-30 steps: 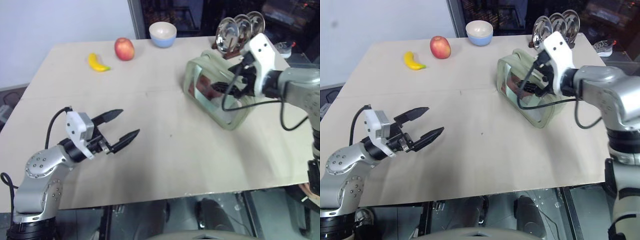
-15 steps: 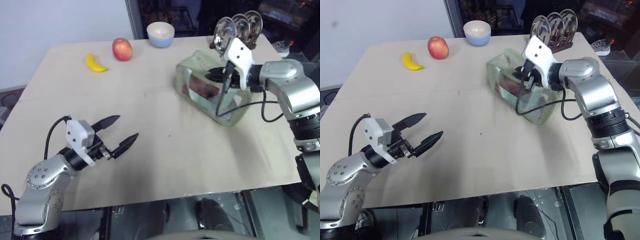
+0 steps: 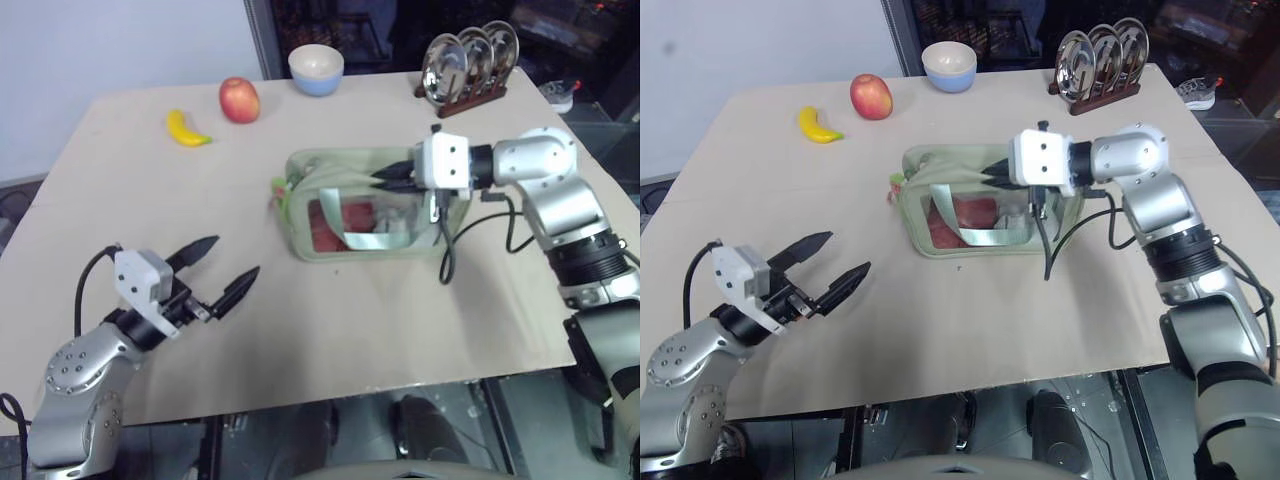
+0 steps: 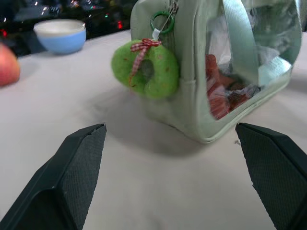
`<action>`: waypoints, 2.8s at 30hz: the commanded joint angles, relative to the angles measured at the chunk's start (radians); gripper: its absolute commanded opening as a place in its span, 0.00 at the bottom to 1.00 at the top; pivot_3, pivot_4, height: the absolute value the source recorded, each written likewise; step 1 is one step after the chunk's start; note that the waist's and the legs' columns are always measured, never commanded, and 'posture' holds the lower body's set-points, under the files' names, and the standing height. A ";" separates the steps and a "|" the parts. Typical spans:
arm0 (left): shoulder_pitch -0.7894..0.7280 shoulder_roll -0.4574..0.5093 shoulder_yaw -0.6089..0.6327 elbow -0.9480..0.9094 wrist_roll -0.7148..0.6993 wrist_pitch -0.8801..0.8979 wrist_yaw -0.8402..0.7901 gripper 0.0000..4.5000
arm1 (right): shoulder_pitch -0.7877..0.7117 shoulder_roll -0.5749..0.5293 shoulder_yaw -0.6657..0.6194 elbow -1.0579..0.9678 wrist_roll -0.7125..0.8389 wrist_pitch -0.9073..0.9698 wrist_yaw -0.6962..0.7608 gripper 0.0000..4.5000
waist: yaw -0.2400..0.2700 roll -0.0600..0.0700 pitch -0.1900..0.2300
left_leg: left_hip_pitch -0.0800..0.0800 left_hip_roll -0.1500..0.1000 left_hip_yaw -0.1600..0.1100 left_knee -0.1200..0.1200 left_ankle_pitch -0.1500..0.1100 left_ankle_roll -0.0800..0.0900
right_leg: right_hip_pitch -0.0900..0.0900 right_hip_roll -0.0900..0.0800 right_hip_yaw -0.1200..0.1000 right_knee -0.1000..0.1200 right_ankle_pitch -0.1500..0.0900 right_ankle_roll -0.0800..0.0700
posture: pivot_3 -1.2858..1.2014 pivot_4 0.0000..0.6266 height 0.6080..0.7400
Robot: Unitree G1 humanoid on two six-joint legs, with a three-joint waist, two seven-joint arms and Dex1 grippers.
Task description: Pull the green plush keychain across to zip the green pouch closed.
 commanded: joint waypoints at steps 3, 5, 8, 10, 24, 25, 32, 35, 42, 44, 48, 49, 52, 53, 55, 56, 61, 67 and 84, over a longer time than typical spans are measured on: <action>-0.003 -0.020 -0.015 -0.028 0.015 -0.008 0.039 1.00 | 0.060 -0.009 -0.002 -0.186 0.006 0.047 0.005 0.01 | 0.003 0.000 0.000 | 0.000 0.000 -0.001 0.000 0.000 0.000 | 0.000 0.000 -0.001 0.000 0.000 0.000 | 0.52 0.24 1.00; -0.018 -0.033 -0.043 -0.032 0.017 0.008 0.056 1.00 | 0.101 -0.008 0.012 -0.224 -0.010 0.061 0.000 0.01 | 0.005 0.000 0.000 | 0.000 0.000 -0.001 0.000 0.000 0.001 | 0.000 0.000 -0.001 0.000 0.000 0.000 | 0.52 0.24 1.00; -0.047 -0.056 -0.096 -0.027 0.054 0.015 0.094 1.00 | 0.110 -0.002 0.005 -0.258 0.022 0.165 0.009 0.01 | -0.001 0.000 0.000 | 0.001 0.000 0.000 0.001 -0.001 0.001 | 0.001 0.000 0.000 0.001 0.000 0.000 | 0.52 0.24 1.00; -0.084 -0.085 -0.138 -0.017 0.065 0.025 0.124 1.00 | 0.099 -0.003 -0.014 -0.277 0.044 0.223 0.006 0.17 | -0.001 0.000 0.000 | 0.003 0.000 0.000 0.001 -0.002 0.003 | 0.002 0.000 0.000 0.002 0.000 0.000 | 0.52 0.24 1.00; -0.230 -0.142 -0.270 0.094 0.190 0.002 0.185 1.00 | 0.101 -0.026 -0.095 -0.430 0.107 0.425 -0.072 0.54 | 0.006 0.000 0.000 | 0.001 -0.001 -0.001 0.002 -0.001 0.001 | 0.002 0.000 -0.001 0.002 0.000 0.000 | 0.52 0.24 1.00; -0.231 -0.145 -0.253 0.101 0.164 0.008 0.180 1.00 | 0.104 -0.029 -0.089 -0.429 0.095 0.435 -0.081 0.54 | 0.006 0.000 0.000 | 0.001 -0.001 -0.001 0.002 -0.001 0.001 | 0.002 0.000 -0.001 0.002 0.000 0.000 | 0.52 0.24 1.00; -0.233 -0.102 -0.122 0.148 0.013 0.043 0.099 1.00 | 0.106 -0.022 -0.061 -0.370 0.027 0.465 -0.136 0.54 | 0.004 0.000 0.000 | 0.001 -0.001 -0.001 0.002 -0.001 0.001 | 0.002 0.000 -0.001 0.002 0.000 0.000 | 0.52 0.24 1.00; -0.251 -0.080 -0.104 0.170 0.014 0.046 0.094 1.00 | 0.103 -0.016 -0.052 -0.351 0.020 0.475 -0.136 0.49 | 0.005 0.000 0.000 | 0.001 -0.001 -0.001 0.002 0.000 0.001 | 0.002 0.000 -0.001 0.002 0.000 0.000 | 0.52 0.24 1.00; -0.329 -0.110 -0.107 0.193 0.033 0.095 0.197 1.00 | 0.110 -0.025 -0.034 -0.358 0.028 0.475 -0.095 0.02 | 0.008 0.000 0.000 | 0.001 -0.001 -0.002 0.003 0.000 0.000 | 0.002 0.000 -0.001 0.002 0.000 0.000 | 0.52 0.24 1.00; -0.345 -0.129 -0.125 0.179 0.039 0.117 0.234 1.00 | 0.113 -0.027 -0.032 -0.363 0.028 0.469 -0.088 0.02 | 0.007 -0.001 -0.001 | 0.001 -0.001 -0.002 0.003 0.000 0.000 | 0.002 0.000 -0.001 0.002 0.000 0.000 | 0.52 0.24 1.00; -0.380 -0.170 -0.165 0.170 0.064 0.149 0.301 1.00 | 0.117 -0.025 -0.032 -0.370 0.033 0.459 -0.074 0.02 | 0.007 -0.001 -0.001 | 0.001 -0.001 -0.002 0.004 0.000 0.000 | 0.002 0.000 -0.001 0.002 0.000 0.000 | 0.52 0.24 1.00; -0.386 -0.172 -0.176 0.166 0.074 0.150 0.305 1.00 | 0.117 -0.025 -0.031 -0.371 0.033 0.457 -0.072 0.02 | 0.007 -0.001 -0.001 | 0.001 -0.001 -0.002 0.004 0.000 0.000 | 0.002 0.000 -0.001 0.002 0.000 0.000 | 0.52 0.24 1.00; -0.404 -0.153 -0.213 0.178 0.143 0.130 0.323 1.00 | 0.117 -0.024 -0.031 -0.374 0.035 0.453 -0.066 0.02 | 0.005 -0.001 -0.001 | 0.001 -0.001 -0.002 0.004 0.000 -0.001 | 0.002 0.000 -0.001 0.002 0.000 0.000 | 0.52 0.24 1.00; -0.407 -0.141 -0.233 0.183 0.181 0.111 0.322 1.00 | 0.117 -0.022 -0.032 -0.374 0.035 0.452 -0.064 0.02 | 0.006 -0.001 -0.001 | 0.001 -0.001 -0.002 0.004 0.000 -0.001 | 0.002 0.000 -0.001 0.002 0.000 0.000 | 0.52 0.24 1.00; -0.409 -0.128 -0.267 0.190 0.238 0.075 0.316 1.00 | 0.116 -0.019 -0.032 -0.373 0.035 0.449 -0.064 0.02 | 0.007 -0.001 -0.001 | 0.001 -0.001 -0.002 0.004 0.000 -0.001 | 0.002 0.000 -0.002 0.002 0.000 0.000 | 0.52 0.24 1.00; -0.412 -0.136 -0.276 0.193 0.252 0.061 0.319 1.00 | 0.116 -0.018 -0.032 -0.373 0.035 0.448 -0.064 0.02 | 0.007 -0.001 -0.001 | 0.001 -0.001 -0.002 0.004 0.000 -0.001 | 0.002 0.000 -0.001 0.002 0.000 0.000 | 0.52 0.24 1.00; -0.428 -0.183 -0.347 0.222 0.324 0.002 0.330 0.59 | 0.115 -0.010 -0.032 -0.374 0.037 0.447 -0.067 0.00 | 0.014 -0.001 -0.001 | 0.001 -0.001 -0.002 0.004 0.000 -0.001 | 0.002 0.000 -0.001 0.002 0.000 0.000 | 0.52 0.24 1.00; -0.440 -0.221 -0.370 0.256 0.351 -0.014 0.330 0.01 | 0.118 -0.006 -0.032 -0.375 0.036 0.446 -0.069 0.00 | 0.021 -0.001 -0.001 | 0.001 -0.001 -0.002 0.004 0.000 -0.001 | 0.002 0.000 -0.002 0.003 0.000 0.000 | 0.52 0.24 1.00; -0.416 0.010 -0.252 0.290 0.288 -0.090 0.096 0.51 | 0.136 -0.011 -0.032 -0.377 0.027 0.430 -0.074 0.00 | 0.015 -0.001 -0.001 | 0.001 -0.001 -0.002 0.004 0.000 -0.001 | 0.002 0.001 -0.001 0.003 0.000 0.000 | 0.52 0.24 1.00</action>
